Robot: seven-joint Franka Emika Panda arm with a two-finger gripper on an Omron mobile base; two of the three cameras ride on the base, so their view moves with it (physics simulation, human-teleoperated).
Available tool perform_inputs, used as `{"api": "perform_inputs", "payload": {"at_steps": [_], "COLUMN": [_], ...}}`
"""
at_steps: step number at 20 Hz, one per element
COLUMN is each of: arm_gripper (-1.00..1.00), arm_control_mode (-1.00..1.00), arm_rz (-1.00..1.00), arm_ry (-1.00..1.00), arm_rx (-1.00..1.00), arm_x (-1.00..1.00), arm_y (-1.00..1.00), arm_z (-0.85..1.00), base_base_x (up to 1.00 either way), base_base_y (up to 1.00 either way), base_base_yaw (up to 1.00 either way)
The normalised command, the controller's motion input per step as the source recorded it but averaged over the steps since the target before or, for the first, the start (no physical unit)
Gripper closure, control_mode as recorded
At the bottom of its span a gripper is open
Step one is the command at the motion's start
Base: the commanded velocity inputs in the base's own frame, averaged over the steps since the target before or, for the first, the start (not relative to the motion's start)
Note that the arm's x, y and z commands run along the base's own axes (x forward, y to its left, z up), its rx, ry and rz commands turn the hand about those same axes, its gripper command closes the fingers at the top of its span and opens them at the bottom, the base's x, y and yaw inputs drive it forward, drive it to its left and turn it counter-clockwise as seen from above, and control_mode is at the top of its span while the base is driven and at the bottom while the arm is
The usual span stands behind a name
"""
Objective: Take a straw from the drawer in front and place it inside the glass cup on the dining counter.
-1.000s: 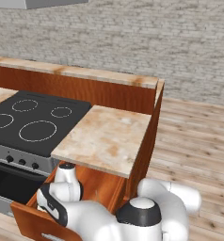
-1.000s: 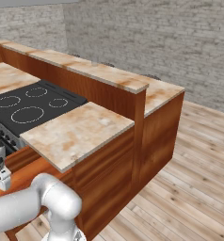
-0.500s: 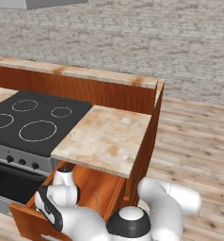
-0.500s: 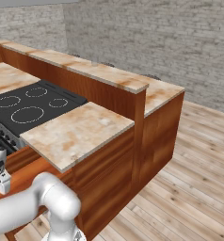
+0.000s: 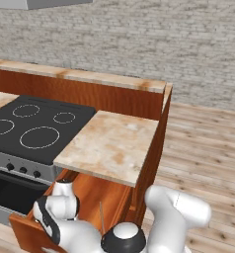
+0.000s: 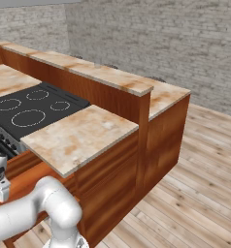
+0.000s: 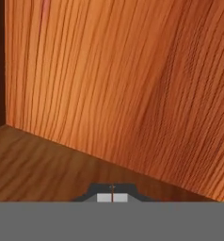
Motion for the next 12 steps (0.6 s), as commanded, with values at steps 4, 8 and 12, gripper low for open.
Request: {"api": "perform_inputs", "payload": {"at_steps": [4, 8, 12], "arm_gripper": [1.0, 1.0, 1.0], "arm_control_mode": [-1.0, -1.0, -1.0], "arm_rz": [0.0, 0.0, 0.0], "arm_ry": [0.07, 0.09, 0.11], "arm_rx": [0.0, 0.0, 0.0], "arm_x": [0.0, 0.0, 0.0], "arm_y": [0.26, 0.28, 0.3], "arm_z": [-0.18, -0.15, -0.13], "base_base_x": [0.0, 0.0, 0.0], "base_base_y": [0.0, 0.0, 0.0], "base_base_yaw": [0.0, 0.0, 0.0]}}
